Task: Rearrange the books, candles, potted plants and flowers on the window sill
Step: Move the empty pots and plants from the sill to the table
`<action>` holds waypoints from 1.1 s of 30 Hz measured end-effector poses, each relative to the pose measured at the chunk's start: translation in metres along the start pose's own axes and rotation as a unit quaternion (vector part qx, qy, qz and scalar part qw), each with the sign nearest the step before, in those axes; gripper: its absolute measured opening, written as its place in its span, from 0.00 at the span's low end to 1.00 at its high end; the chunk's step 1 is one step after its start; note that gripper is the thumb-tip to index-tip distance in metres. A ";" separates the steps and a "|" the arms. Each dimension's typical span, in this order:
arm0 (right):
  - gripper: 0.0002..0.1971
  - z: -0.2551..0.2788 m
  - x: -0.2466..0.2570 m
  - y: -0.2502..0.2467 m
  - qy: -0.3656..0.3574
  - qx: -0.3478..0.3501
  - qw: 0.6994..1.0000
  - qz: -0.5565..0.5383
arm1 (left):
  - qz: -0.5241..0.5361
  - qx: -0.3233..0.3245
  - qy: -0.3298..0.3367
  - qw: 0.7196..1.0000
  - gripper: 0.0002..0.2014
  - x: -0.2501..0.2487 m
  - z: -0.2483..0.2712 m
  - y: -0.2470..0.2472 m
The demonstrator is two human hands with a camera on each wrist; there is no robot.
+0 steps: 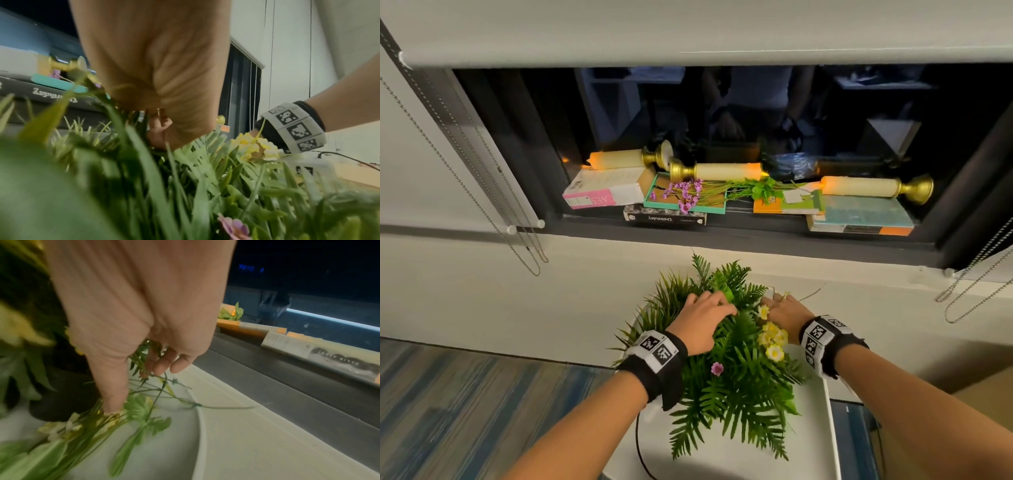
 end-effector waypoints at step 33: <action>0.12 -0.012 -0.078 -0.128 0.080 -0.118 0.877 -0.459 | 0.089 0.028 0.003 0.996 0.24 0.020 0.001 -0.008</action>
Point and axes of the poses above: each hand's wrist, its own z-axis away from the middle knuckle, its own y-axis out of the palm, x = y × z, the point moved 10 cm from there along -z, towards the middle knuckle, and after that the axes turned 15 degrees about y, right-handed, at the moved point
